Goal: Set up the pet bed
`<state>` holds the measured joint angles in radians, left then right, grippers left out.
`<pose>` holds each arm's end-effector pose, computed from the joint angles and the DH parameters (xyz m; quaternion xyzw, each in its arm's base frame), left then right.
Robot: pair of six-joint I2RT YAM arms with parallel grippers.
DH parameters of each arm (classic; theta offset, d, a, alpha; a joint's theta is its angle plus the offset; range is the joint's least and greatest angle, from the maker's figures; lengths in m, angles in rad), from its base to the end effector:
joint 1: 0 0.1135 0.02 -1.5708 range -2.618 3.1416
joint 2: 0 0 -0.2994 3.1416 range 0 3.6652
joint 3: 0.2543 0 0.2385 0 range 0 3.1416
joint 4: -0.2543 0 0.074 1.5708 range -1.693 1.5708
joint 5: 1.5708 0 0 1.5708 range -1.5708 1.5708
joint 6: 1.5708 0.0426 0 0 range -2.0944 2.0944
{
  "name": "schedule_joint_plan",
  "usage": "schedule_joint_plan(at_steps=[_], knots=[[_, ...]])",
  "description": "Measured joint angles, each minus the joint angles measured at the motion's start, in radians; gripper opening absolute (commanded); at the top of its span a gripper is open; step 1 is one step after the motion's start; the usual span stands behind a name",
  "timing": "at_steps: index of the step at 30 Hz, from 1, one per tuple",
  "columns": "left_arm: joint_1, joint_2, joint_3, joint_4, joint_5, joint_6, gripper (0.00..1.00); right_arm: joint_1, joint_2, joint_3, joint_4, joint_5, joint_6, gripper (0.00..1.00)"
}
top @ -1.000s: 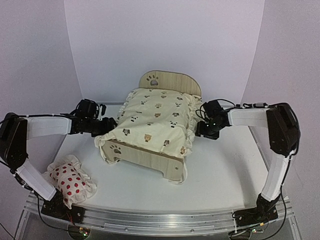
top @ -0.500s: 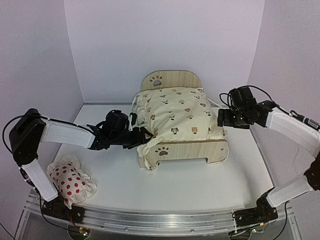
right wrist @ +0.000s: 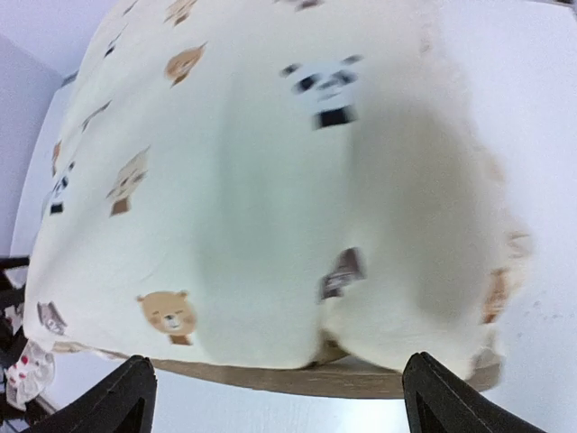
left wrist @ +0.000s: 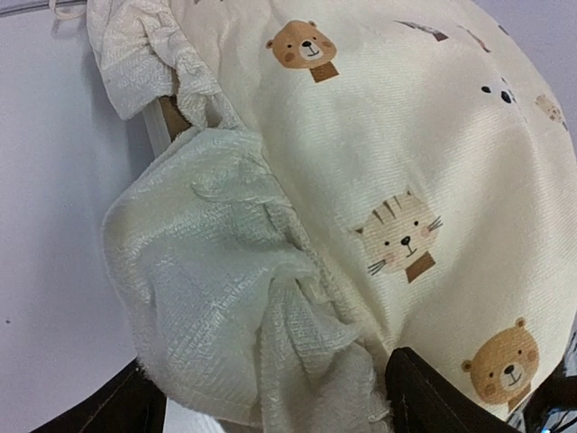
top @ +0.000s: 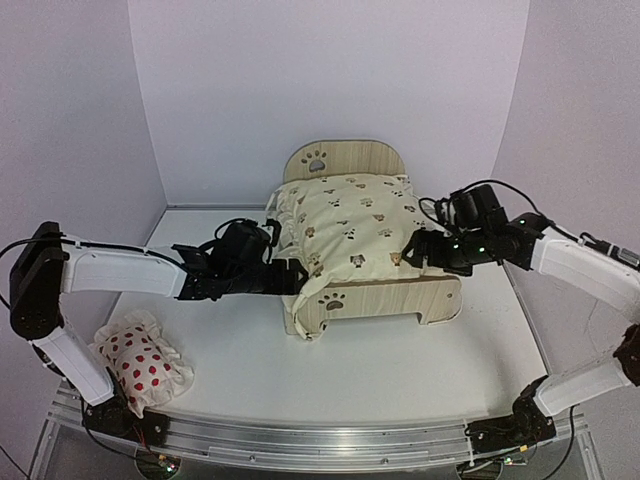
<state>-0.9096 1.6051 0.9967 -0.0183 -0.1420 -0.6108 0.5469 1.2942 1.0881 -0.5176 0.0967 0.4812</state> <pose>0.2185 -0.2710 0.2619 0.1003 0.8833 -0.2668 0.3722 0.2274 0.1336 0.3359 -0.0100 0.9107 0.1635 0.3791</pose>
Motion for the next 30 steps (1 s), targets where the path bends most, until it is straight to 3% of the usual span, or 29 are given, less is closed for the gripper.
schedule_joint_plan(at_steps=[7, 14, 23, 30], knots=[[0.146, -0.031, 0.062, -0.158, 0.036, 0.164, 0.87, 0.262, 0.189, 0.078, 0.047, 0.007, -0.010, 0.98], [0.392, 0.032, 0.119, -0.058, 0.319, 0.219, 0.88, 0.331, 0.247, 0.121, 0.076, 0.024, -0.036, 0.98], [0.530, 0.402, 0.308, 0.253, 0.734, 0.105, 0.88, 0.335, 0.155, 0.014, 0.093, 0.043, -0.043, 0.98], [0.555, 0.654, 0.460, 0.372, 0.890, -0.018, 0.88, 0.335, 0.050, -0.059, 0.079, 0.050, -0.043, 0.98]])
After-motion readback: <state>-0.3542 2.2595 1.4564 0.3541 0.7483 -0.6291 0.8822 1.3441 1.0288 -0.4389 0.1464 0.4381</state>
